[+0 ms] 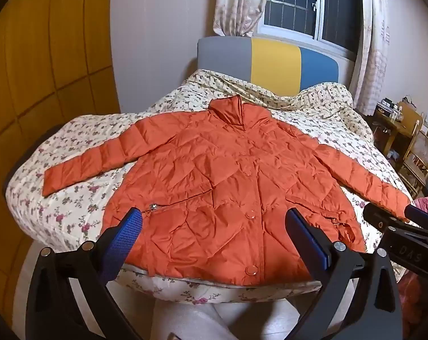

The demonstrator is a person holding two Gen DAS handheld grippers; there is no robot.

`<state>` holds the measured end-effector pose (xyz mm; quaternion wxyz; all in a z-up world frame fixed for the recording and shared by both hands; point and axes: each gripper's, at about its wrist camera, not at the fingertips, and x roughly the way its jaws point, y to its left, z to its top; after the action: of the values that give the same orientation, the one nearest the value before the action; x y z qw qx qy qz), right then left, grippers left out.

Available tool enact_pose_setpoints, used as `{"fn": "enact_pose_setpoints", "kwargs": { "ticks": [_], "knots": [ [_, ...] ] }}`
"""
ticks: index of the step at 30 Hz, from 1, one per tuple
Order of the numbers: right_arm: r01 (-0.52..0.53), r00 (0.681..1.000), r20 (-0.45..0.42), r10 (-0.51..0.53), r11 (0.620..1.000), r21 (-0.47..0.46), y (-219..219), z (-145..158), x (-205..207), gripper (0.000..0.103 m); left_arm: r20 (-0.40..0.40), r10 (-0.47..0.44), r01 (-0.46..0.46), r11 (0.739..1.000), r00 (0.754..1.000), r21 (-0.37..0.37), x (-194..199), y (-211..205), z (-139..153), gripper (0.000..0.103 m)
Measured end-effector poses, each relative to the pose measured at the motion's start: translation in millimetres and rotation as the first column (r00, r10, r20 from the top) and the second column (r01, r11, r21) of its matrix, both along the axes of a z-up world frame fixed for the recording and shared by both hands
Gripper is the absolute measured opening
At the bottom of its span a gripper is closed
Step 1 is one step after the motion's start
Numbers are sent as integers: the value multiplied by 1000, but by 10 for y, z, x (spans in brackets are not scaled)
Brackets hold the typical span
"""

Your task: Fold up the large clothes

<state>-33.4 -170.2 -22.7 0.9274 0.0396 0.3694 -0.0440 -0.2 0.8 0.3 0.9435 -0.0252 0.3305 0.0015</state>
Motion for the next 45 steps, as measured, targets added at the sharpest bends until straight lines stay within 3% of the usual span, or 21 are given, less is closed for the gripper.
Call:
{"fn": "enact_pose_setpoints", "kwargs": {
  "ticks": [45],
  "knots": [
    [13,999,-38,-13,1000,2,-18,-61,52,101,11,-10,10,1000,1000,15,-53,-31,-4,100]
  ]
}}
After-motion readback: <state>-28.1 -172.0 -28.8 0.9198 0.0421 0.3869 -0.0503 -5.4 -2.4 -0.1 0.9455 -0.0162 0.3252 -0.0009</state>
